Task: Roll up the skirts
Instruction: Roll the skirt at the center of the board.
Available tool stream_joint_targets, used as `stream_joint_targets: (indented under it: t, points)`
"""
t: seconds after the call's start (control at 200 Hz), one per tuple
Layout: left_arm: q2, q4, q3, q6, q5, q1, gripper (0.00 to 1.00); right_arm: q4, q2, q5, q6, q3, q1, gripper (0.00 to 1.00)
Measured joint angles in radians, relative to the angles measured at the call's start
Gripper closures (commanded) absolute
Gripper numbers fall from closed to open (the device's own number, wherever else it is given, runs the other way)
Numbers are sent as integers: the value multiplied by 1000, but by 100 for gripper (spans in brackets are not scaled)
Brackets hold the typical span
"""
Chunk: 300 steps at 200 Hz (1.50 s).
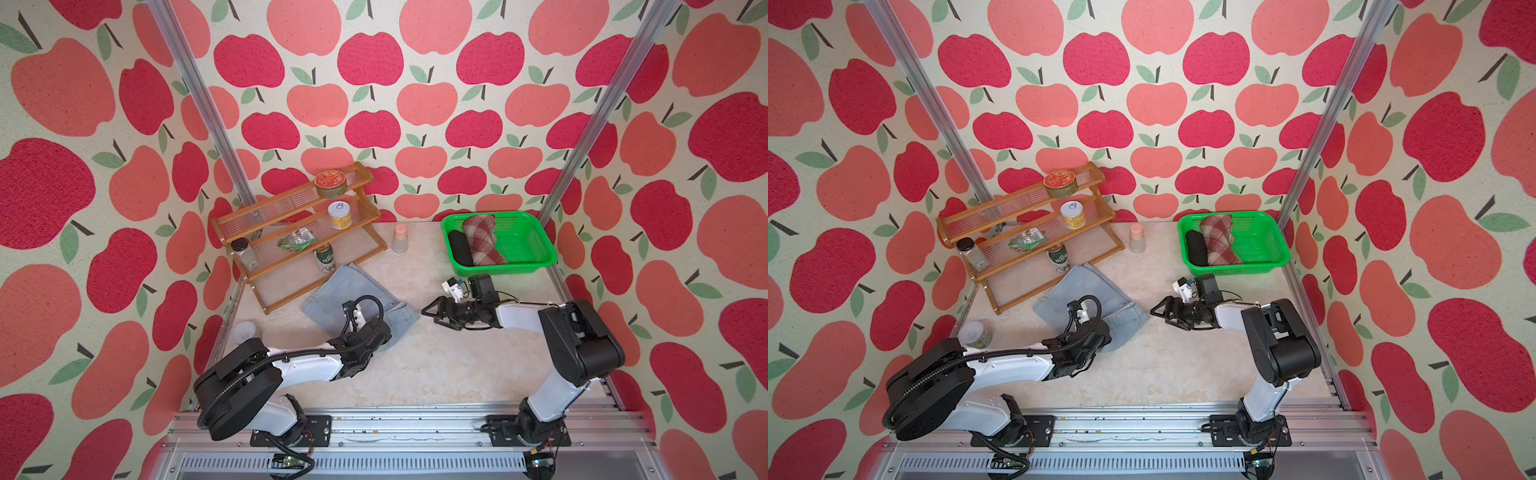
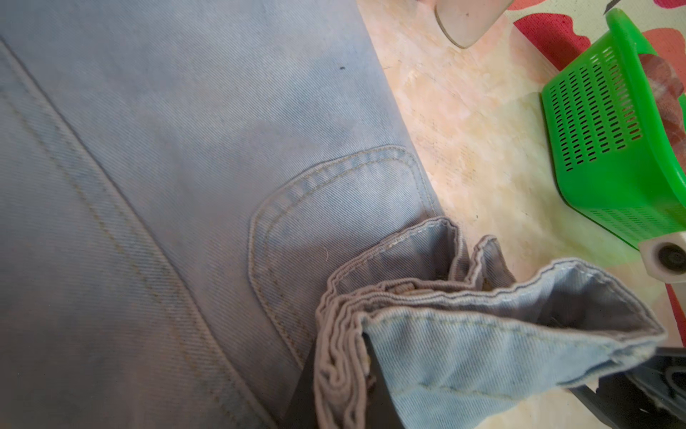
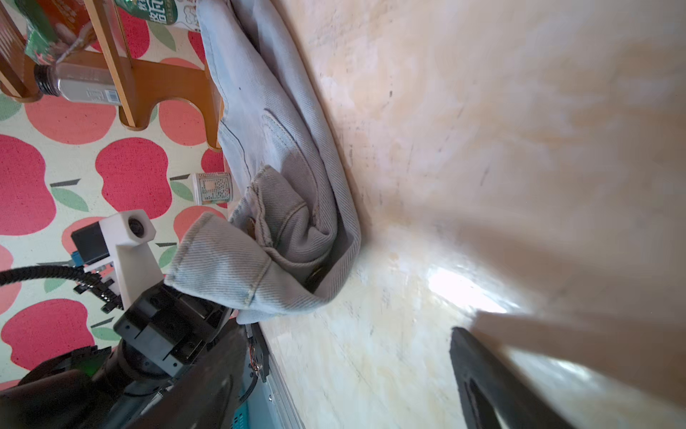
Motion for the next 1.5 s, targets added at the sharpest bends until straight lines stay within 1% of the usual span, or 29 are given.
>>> stream_joint_targets:
  t: [0.19, 0.385, 0.61, 0.765, 0.88, 0.96, 1.04, 1.08, 1.09, 1.17, 1.235, 1.3, 1.335, 1.391, 1.501]
  points:
    - [13, -16, 0, -27, 0, 1, 100, 44, 25, -9, -4, 6, 48, 10]
    - [16, -37, 0, -50, -1, 3, 100, 149, 72, -31, 8, 10, 84, 12]
    - [17, -58, 0, -87, 3, 16, 100, 365, 165, -80, 95, 11, 99, 16]
    - [17, -65, 0, -95, 3, 18, 100, 432, 209, -88, 128, 32, 110, 19]
    - [17, -69, 0, -94, 20, 30, 100, 464, 251, -91, 149, 68, 113, 23]
    - [15, -70, 0, -94, 33, 40, 100, 484, 280, -89, 171, 91, 119, 31]
    - [13, -73, 0, -93, 48, 50, 100, 516, 312, -91, 190, 109, 122, 41]
    - [13, -74, 0, -93, 55, 54, 93, 533, 328, -90, 207, 118, 124, 46]
    - [13, -75, 0, -93, 56, 55, 91, 536, 332, -88, 215, 120, 124, 49]
    - [10, -78, 0, -80, 66, 61, 71, 569, 361, -86, 242, 128, 130, 66]
    - [3, -102, 0, -61, 67, 66, 50, 591, 374, -86, 273, 132, 132, 82]
    - [-6, -124, 0, -44, 66, 70, 37, 608, 379, -82, 294, 134, 134, 96]
    - [-17, -130, 1, -28, 66, 71, 33, 612, 379, -78, 304, 134, 136, 99]
    - [-39, -153, 1, -6, 65, 71, 26, 614, 379, -70, 322, 134, 138, 100]
    - [-98, -191, 1, 76, 63, 72, 20, 618, 374, -60, 339, 131, 136, 100]
